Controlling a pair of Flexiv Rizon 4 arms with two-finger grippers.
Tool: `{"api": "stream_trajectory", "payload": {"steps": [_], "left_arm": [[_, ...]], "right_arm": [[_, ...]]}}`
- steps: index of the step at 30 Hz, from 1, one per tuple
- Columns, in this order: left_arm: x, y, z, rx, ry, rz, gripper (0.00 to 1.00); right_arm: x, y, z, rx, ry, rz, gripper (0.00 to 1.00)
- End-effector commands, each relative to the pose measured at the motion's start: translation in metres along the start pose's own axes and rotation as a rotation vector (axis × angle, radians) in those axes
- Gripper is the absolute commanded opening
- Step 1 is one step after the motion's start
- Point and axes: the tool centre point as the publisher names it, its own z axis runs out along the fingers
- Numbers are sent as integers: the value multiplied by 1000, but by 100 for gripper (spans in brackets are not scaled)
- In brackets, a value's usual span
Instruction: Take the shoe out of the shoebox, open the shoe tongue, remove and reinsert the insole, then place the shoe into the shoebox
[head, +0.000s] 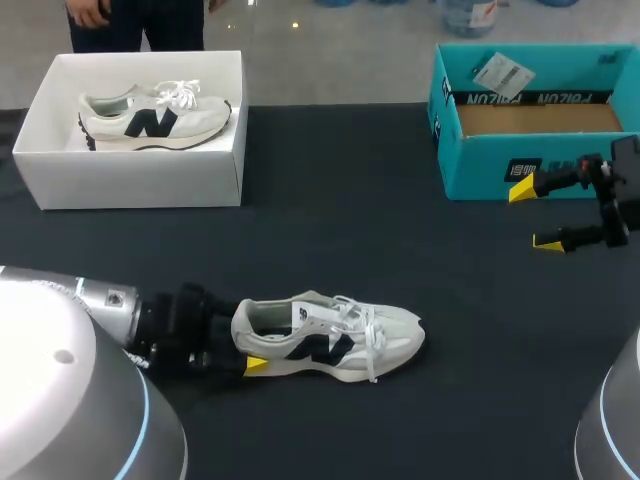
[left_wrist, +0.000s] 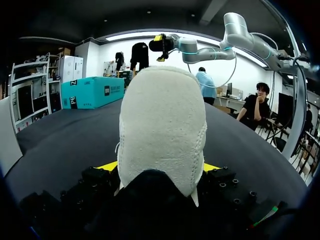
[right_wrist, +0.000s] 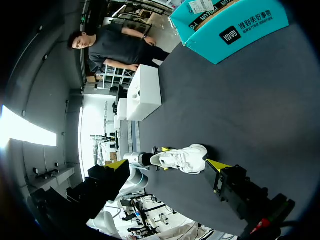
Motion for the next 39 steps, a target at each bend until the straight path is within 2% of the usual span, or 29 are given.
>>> {"api": "stream_trajectory", "payload": {"steps": [1, 26, 29, 31, 39], "left_arm": [[3, -1, 0, -20, 15, 2, 0], [3, -1, 0, -20, 15, 2, 0], [3, -1, 0, -20, 15, 2, 0], [3, -1, 0, -20, 15, 2, 0], [3, -1, 0, -20, 15, 2, 0]], "right_arm": [[0, -1, 1, -3, -3, 1, 100], [0, -1, 1, -3, -3, 1, 100], [7, -5, 28, 16, -74, 6, 100], [9, -8, 48, -2, -150, 32, 100], [30, -27, 104, -45, -216, -1, 100]]}}
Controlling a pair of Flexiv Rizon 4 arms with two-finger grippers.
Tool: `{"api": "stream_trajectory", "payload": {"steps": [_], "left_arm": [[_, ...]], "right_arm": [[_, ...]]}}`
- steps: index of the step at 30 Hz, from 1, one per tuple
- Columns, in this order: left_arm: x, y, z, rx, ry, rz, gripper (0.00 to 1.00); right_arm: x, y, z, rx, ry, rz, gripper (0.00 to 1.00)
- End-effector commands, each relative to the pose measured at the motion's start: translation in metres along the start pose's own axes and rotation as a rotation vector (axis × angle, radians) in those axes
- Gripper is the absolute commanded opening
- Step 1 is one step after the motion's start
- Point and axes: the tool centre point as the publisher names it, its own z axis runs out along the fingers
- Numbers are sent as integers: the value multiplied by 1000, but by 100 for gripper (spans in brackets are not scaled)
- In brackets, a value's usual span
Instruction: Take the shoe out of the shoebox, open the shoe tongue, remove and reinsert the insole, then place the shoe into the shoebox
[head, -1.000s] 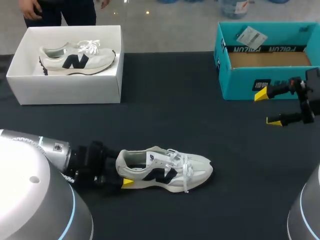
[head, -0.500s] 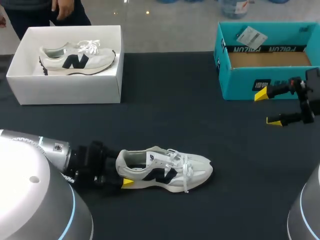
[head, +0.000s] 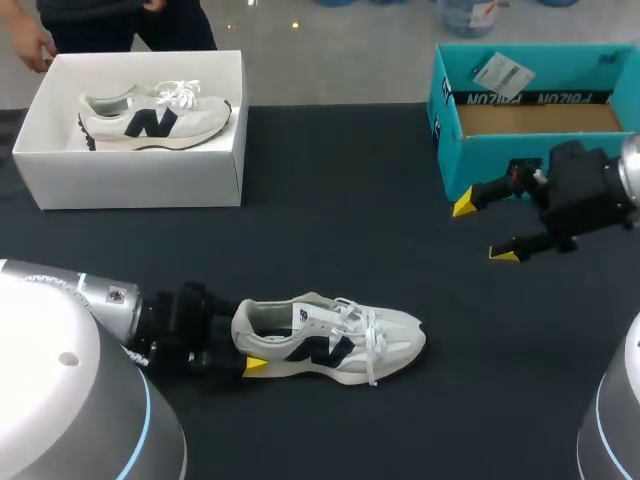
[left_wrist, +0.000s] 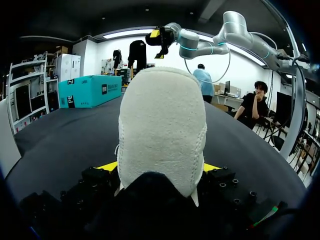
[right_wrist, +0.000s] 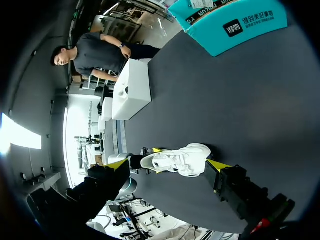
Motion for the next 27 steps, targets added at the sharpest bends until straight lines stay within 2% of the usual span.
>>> {"api": "stream_trajectory", "payload": {"steps": [1, 5, 10, 24, 25, 27], "left_arm": [[1, 0, 0, -3, -1, 0, 0], [1, 0, 0, -3, -1, 0, 0], [1, 0, 0, -3, -1, 0, 0], [1, 0, 0, -3, -1, 0, 0], [1, 0, 0, -3, -1, 0, 0], [1, 0, 0, -3, -1, 0, 0]], "right_arm": [[22, -11, 43, -27, -75, -8, 100], [34, -22, 67, -3, -157, -3, 100], [42, -40, 105, 63, -178, 5, 100], [42, -40, 105, 63, -178, 5, 100], [48, -36, 116, 107, -274, 7, 100], [57, -34, 133, 91, -456, 27, 100]]}}
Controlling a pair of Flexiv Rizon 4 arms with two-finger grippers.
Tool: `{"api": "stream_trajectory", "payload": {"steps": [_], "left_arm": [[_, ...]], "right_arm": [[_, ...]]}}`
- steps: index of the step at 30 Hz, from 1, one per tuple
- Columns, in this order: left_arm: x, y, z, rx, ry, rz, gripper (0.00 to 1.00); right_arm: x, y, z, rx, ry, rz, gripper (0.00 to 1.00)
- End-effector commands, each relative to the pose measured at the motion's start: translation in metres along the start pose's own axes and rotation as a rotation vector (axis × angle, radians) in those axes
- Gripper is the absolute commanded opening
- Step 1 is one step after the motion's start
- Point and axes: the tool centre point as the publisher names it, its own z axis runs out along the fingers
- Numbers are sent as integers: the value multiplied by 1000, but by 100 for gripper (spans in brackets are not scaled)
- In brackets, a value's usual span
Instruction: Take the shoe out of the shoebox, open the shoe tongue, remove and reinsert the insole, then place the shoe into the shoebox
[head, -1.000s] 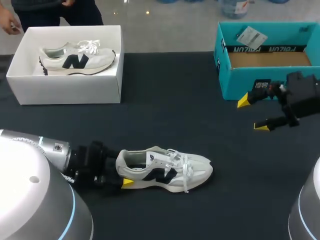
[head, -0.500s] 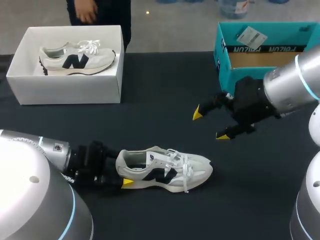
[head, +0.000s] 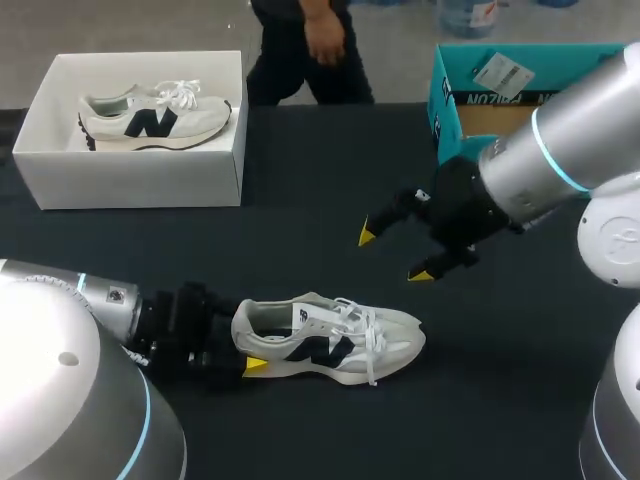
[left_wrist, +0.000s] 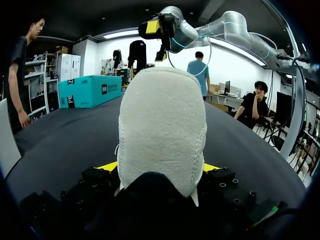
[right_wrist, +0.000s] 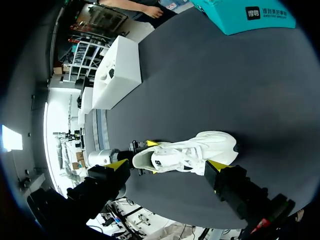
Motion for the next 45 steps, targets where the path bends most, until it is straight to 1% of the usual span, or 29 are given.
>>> {"api": "stream_trajectory", "payload": {"steps": [1, 6, 10, 14, 16, 18, 19, 39, 40, 45], "left_arm": [[1, 0, 1, -3, -1, 0, 0], [1, 0, 1, -3, -1, 0, 0], [1, 0, 1, -3, -1, 0, 0], [1, 0, 1, -3, -1, 0, 0], [1, 0, 1, -3, -1, 0, 0], [1, 0, 1, -3, -1, 0, 0], [1, 0, 1, -3, -1, 0, 0], [1, 0, 1, -3, -1, 0, 0], [1, 0, 1, -3, -1, 0, 0], [1, 0, 1, -3, -1, 0, 0]], "right_arm": [[25, 11, 36, 23, -323, 23, 100], [36, 9, 58, 20, -464, 34, 100], [41, -1, 66, 6, -517, 38, 100], [41, -10, 71, 19, -547, 47, 100], [42, -14, 73, 20, -556, 49, 100], [44, -17, 75, 17, -540, 57, 100], [46, -19, 77, 1, -538, 76, 100], [46, -19, 77, 1, -538, 76, 100], [47, -21, 81, -5, -575, 67, 100], [49, -35, 103, -1, -641, 20, 100]]}}
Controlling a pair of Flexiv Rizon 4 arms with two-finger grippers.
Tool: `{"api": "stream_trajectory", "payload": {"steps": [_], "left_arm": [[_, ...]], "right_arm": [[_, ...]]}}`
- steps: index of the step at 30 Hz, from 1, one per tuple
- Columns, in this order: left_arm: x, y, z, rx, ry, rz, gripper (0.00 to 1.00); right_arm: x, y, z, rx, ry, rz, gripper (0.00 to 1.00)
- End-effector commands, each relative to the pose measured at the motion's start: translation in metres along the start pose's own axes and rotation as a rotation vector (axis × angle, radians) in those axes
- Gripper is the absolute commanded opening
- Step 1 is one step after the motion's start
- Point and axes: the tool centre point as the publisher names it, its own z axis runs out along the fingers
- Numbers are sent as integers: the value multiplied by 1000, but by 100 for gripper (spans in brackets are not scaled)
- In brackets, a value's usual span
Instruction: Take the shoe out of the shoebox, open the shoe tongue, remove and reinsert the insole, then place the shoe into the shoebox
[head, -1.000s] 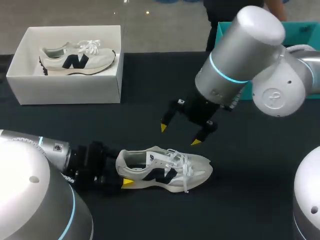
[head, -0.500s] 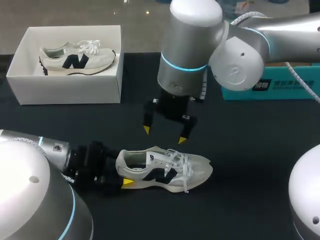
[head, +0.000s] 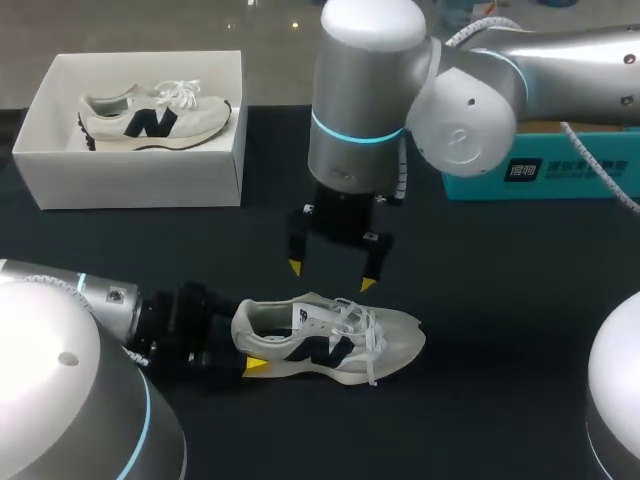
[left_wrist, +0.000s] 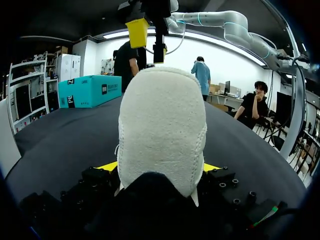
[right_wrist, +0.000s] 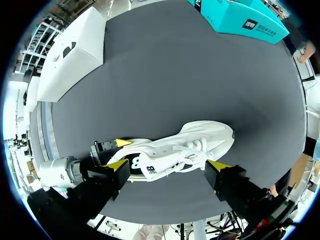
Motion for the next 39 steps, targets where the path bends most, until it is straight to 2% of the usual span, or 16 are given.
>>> {"api": "stream_trajectory", "payload": {"steps": [1, 8, 19, 23, 26, 32, 39], "left_arm": [[1, 0, 1, -3, -1, 0, 0], [1, 0, 1, -3, -1, 0, 0], [1, 0, 1, -3, -1, 0, 0], [1, 0, 1, -3, -1, 0, 0], [1, 0, 1, -3, -1, 0, 0], [1, 0, 1, -3, -1, 0, 0], [1, 0, 1, -3, -1, 0, 0]], "right_arm": [[30, -16, 19, -51, -76, 17, 100], [44, -29, 36, -71, -88, -5, 100], [51, -48, 45, -39, -276, 6, 100], [47, -52, 50, -37, -341, 42, 100], [38, -54, 56, -40, -349, 75, 100], [25, -53, 57, -93, -374, 111, 100], [11, -39, 55, -142, -354, 117, 100]]}}
